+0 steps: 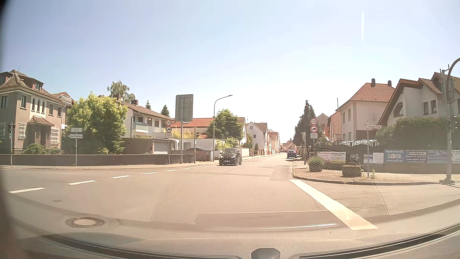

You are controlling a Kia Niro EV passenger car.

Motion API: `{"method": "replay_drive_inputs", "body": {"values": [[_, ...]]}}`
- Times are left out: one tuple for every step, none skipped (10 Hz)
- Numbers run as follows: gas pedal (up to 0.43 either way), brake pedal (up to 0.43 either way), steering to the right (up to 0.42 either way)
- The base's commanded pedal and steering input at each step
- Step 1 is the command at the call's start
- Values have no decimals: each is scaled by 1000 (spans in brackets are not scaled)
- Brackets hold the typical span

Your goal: Follow the waypoints while adhering to traffic rules and regulations

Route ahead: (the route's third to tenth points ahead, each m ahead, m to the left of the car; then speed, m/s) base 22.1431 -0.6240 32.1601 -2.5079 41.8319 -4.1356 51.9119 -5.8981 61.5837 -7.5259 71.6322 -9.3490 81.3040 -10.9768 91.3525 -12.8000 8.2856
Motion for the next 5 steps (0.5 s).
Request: {"method": "replay_drive_inputs", "body": {"values": [[409,24,30],[390,24,30],[370,24,30],[331,30,30],[311,24,30]]}}
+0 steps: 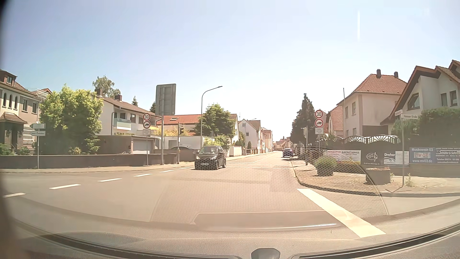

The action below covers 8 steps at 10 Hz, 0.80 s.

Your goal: Follow the waypoints while adhering to traffic rules and regulations

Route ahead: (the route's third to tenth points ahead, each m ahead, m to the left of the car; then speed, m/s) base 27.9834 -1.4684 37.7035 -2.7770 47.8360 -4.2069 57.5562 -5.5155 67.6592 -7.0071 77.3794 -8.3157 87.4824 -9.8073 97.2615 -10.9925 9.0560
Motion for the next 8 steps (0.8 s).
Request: {"method": "replay_drive_inputs", "body": {"values": [[240,24,30],[177,24,30],[130,30,31],[47,24,32],[8,24,33],[0,24,34],[0,24,34],[0,24,34]]}}
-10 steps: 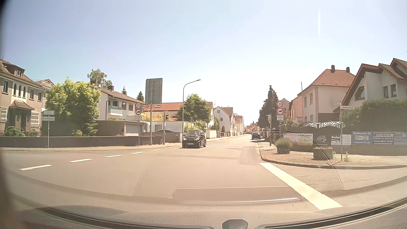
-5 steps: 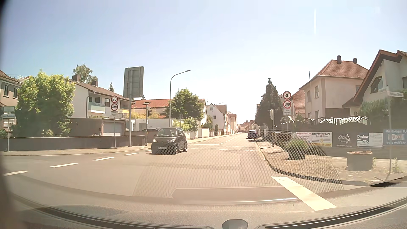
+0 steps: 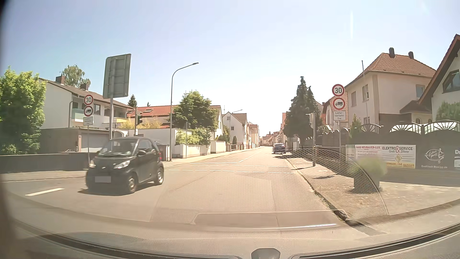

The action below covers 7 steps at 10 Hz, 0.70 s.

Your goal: Follow the waypoints while adhering to traffic rules and regulations

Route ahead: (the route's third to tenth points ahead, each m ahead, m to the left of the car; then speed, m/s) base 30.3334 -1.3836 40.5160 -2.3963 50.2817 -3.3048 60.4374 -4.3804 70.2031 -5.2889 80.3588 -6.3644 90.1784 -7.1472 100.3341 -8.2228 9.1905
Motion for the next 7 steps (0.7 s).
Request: {"method": "replay_drive_inputs", "body": {"values": [[0,24,34],[0,24,34],[0,24,33],[0,24,32],[0,24,30],[0,24,23],[0,24,18]]}}
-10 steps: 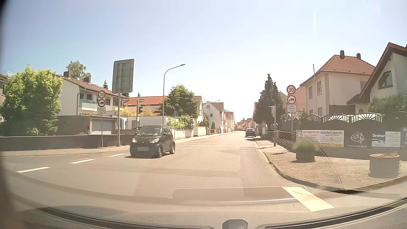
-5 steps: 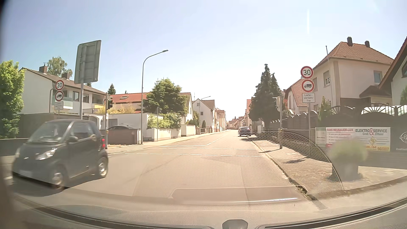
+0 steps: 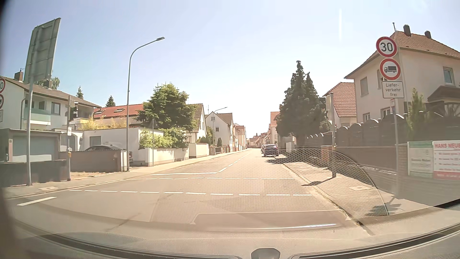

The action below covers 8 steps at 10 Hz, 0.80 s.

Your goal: Follow the waypoints while adhering to traffic rules and regulations

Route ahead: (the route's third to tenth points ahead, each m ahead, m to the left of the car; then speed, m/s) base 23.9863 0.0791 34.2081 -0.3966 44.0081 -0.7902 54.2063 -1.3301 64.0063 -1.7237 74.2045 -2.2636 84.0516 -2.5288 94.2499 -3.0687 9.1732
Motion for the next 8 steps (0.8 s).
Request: {"method": "replay_drive_inputs", "body": {"values": [[0,24,17],[0,24,16],[0,24,10],[0,24,10],[0,24,7],[0,24,2],[0,24,0],[0,24,-1]]}}
